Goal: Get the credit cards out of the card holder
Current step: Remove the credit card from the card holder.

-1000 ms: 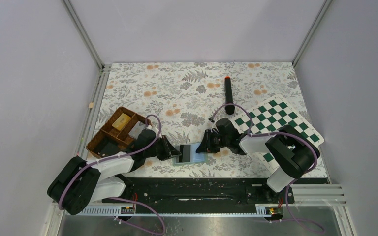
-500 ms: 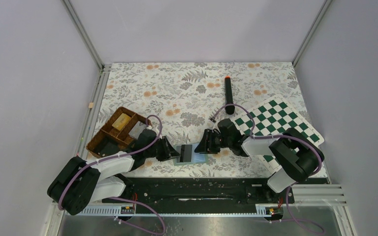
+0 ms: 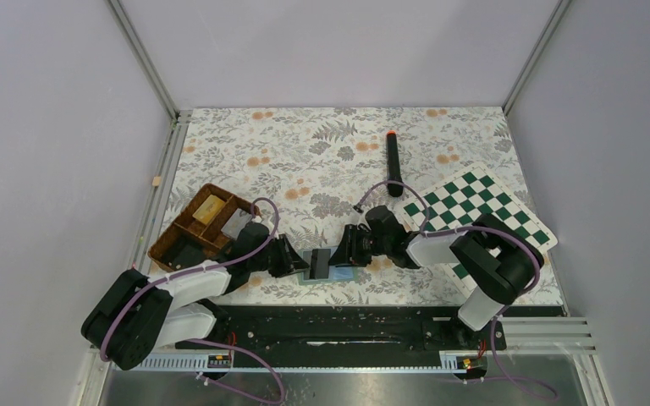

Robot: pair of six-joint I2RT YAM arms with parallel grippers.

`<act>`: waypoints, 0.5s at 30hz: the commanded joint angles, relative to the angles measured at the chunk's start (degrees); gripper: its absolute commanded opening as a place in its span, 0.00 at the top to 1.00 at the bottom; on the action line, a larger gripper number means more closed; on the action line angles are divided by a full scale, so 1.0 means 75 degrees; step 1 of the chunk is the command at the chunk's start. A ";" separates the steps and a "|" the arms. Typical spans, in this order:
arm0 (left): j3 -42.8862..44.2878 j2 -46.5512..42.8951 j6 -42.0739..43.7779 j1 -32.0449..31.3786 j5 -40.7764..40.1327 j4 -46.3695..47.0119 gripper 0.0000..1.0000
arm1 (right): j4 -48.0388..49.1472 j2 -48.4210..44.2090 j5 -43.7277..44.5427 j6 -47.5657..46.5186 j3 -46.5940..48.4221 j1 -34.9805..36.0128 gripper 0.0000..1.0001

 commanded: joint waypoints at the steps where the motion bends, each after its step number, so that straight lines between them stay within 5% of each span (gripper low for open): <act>1: 0.0211 -0.0060 0.0062 0.0033 0.0041 0.0184 0.79 | 0.0348 0.0482 0.0072 0.0067 0.0157 0.0069 0.63; 8: 0.0322 -0.0437 0.0047 0.0031 0.0015 -0.0130 0.75 | 0.1080 0.0888 -0.0075 0.0202 -0.0202 -0.0079 0.85; 15: 0.0484 -0.0506 0.0179 0.0032 -0.0039 -0.0042 0.68 | 0.1030 0.0861 -0.0085 0.0048 -0.0328 -0.0251 0.89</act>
